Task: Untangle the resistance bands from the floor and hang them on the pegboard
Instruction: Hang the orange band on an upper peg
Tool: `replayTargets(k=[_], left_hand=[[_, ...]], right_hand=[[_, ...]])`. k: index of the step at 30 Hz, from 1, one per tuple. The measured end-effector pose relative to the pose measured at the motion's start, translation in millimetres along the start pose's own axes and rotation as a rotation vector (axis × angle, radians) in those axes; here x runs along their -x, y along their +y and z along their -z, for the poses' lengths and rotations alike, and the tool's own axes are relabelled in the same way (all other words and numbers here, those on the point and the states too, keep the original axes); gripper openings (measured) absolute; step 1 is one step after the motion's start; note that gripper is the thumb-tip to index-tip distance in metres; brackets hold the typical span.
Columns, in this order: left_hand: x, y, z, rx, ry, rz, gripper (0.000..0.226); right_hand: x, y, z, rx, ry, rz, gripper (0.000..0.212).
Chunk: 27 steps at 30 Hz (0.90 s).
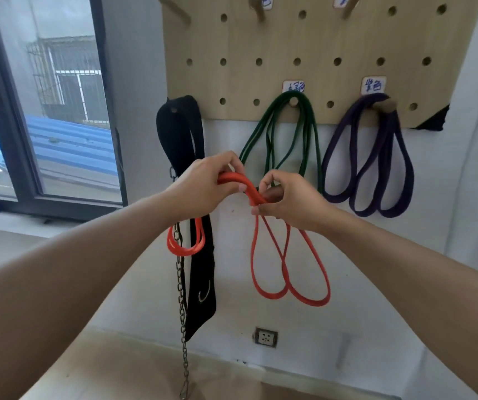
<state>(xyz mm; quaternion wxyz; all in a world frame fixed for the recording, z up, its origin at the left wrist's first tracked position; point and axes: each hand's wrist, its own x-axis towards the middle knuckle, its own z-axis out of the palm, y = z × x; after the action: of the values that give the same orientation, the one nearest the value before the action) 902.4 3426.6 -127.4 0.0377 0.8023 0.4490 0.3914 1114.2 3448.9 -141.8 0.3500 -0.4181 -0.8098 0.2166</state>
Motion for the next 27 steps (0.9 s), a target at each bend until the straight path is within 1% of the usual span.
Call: replayTargets(k=[2,7,10,13,17,20,22,25,27], left_hand=[[-8,6,5,0.004,0.004,0.005,0.010],[-30,17,17,0.094,0.056,0.047,0.015],[-42,21,25,0.103,0.077,0.038,0.014],[-51,25,37,0.126,0.118,0.025,0.015],[-63,29,51,0.142,0.225,0.003,0.014],[-76,31,60,0.083,0.327,-0.010,0.010],[-87,35,65,0.029,0.403,-0.018,0.008],[-106,47,76,0.022,0.530,-0.037,0.009],[-119,56,85,-0.017,0.573,-0.041,0.013]], right_hand=[[-4,-2,4,-0.042,0.021,0.006,0.029],[-13,-8,14,-0.210,0.162,0.010,0.025],[-18,-14,22,-0.315,0.196,0.019,0.022],[-24,-26,35,-0.399,0.269,0.016,0.021],[-38,-49,53,-0.496,0.336,0.048,0.023],[-53,-70,65,-0.595,0.388,0.057,0.022],[-65,-84,73,-0.614,0.429,0.069,0.020],[-82,-105,87,-0.616,0.499,0.090,0.016],[-94,-118,97,-0.627,0.548,0.099,0.017]])
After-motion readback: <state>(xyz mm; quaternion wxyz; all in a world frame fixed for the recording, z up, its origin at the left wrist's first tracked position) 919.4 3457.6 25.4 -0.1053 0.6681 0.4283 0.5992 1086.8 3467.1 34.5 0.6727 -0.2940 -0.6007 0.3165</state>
